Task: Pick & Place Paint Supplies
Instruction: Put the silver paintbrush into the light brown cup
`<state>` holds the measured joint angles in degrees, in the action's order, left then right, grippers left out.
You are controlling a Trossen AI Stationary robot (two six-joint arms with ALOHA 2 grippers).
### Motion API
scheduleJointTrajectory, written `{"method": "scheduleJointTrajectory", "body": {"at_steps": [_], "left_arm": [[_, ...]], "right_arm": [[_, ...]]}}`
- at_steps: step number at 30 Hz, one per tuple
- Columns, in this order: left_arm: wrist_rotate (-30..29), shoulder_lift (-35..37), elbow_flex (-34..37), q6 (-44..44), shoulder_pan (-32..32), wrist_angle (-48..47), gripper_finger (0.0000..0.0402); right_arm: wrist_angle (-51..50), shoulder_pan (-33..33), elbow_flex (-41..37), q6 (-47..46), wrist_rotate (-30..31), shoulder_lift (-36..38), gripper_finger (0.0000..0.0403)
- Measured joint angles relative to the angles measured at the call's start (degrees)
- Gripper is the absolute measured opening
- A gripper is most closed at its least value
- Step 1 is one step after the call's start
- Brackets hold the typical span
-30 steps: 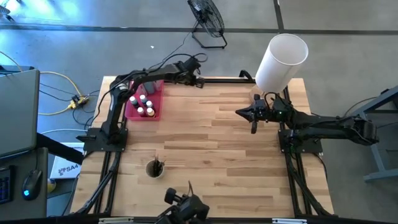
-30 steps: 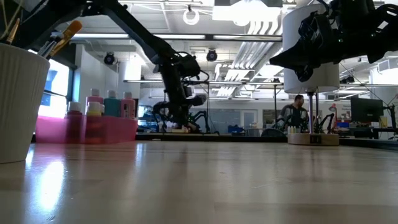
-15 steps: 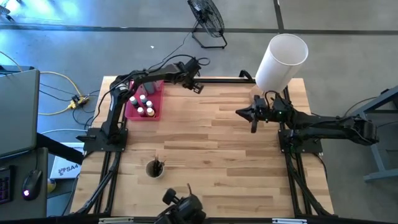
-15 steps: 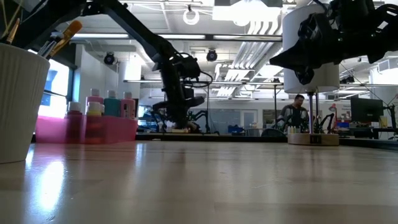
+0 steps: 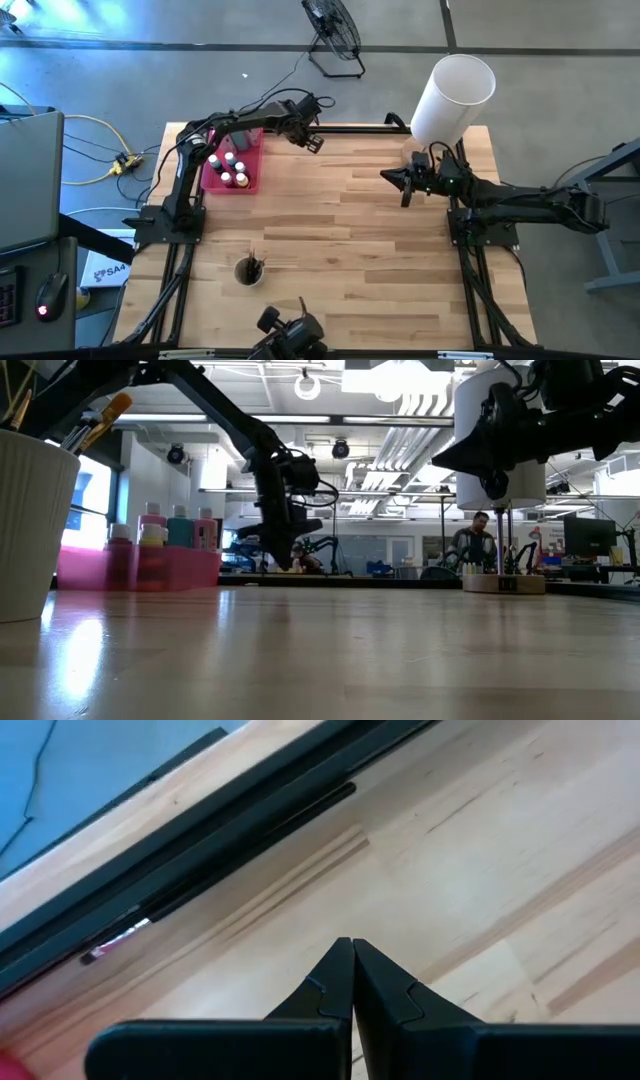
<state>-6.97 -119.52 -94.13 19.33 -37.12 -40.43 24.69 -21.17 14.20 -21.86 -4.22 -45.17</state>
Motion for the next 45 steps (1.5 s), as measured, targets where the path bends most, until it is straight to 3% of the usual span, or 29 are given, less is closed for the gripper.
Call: {"method": "scheduleJointTrajectory", "body": {"at_steps": [7,15,22,33,45], "left_arm": [[5.15,0.0,0.02,-0.02,0.02,1.23,0.0],[3.5,0.02,0.02,0.69,-0.04,6.42,0.0],[-4.71,-0.12,0.04,9.84,-0.02,5.46,0.0],[-7.17,-2.91,0.07,19.39,-1.07,7.77,0.0],[-10.24,-5.2,0.07,22.98,-1.16,10.73,0.0]], "right_arm": [[0.08,0.0,0.0,0.01,3.97,0.0,0.0002],[0.5,0.0,0.0,0.65,5.5,0.0,0.0002],[0.48,-0.21,0.0,2.4,4.31,0.0,0.0002],[1.85,-2.89,0.0,1.97,2.19,0.07,0.0002],[4.29,-2.84,0.0,-0.41,2.15,0.09,0.0002]]}}
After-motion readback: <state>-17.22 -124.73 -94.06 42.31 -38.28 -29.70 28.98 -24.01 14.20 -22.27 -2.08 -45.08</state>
